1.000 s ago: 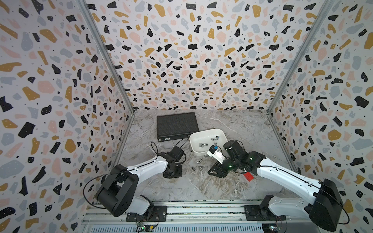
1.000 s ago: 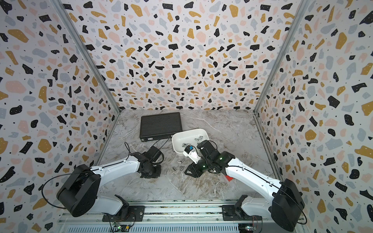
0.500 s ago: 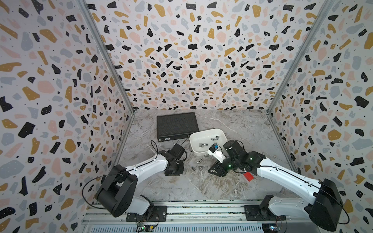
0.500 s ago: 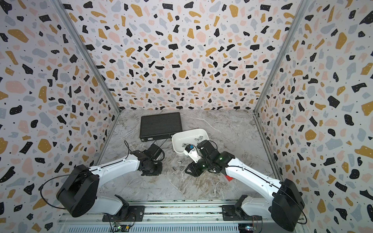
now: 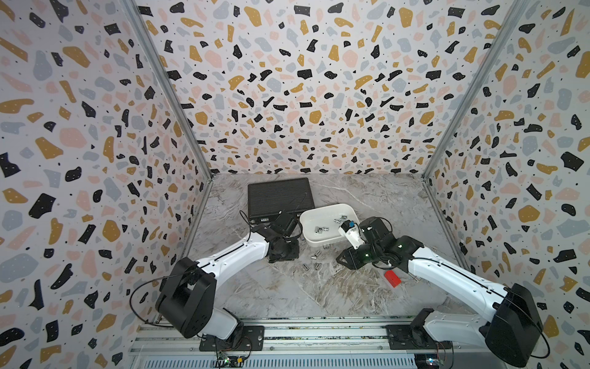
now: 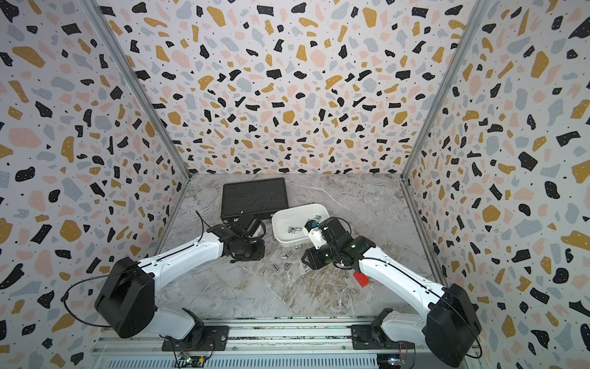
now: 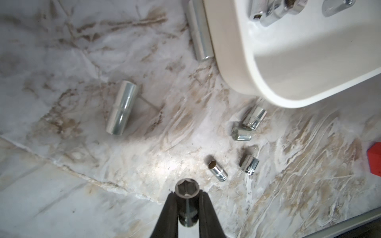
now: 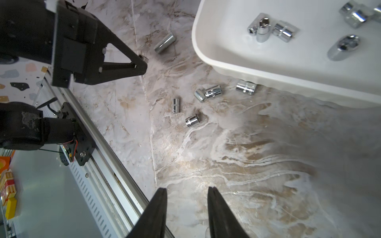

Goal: Put the socket on the desktop into the storage box
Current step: Pick up the socket head at the center of the board, then place the socket head in the storage box.

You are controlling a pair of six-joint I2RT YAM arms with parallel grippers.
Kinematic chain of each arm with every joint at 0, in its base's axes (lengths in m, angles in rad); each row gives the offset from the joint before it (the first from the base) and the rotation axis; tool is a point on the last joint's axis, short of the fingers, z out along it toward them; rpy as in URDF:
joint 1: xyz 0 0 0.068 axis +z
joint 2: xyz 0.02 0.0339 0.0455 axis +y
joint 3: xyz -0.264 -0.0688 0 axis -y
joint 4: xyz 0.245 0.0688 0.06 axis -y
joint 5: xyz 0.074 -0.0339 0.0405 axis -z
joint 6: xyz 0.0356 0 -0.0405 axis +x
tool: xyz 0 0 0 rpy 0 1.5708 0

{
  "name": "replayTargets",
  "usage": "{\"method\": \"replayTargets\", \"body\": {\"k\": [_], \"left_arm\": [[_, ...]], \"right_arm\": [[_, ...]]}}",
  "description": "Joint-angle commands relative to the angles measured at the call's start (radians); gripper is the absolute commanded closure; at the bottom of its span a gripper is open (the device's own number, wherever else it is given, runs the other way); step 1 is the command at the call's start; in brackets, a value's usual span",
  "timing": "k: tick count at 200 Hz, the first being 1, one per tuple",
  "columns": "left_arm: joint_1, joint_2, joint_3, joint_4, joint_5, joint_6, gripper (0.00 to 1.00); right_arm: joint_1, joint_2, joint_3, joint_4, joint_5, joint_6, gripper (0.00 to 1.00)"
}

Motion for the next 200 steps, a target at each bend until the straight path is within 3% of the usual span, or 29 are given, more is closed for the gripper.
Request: {"method": "replayTargets", "body": {"k": [1,148,200], "left_arm": [[-0.009,0.037,0.072,-0.003,0.022,0.021,0.98],[-0.027,0.424,0.554,-0.082,0.009,0.104,0.99],[-0.027,0.522,0.641,-0.103,-0.007,0.119,0.99]], "right_arm": [[-0.027,0.005,0.034,-0.034,0.035,0.027,0.62],[-0.093,-0.008,0.025,-0.060,0.057,0.061,0.62],[-0.103,-0.008,0.022,-0.060,0.056,0.062,0.62]]}}
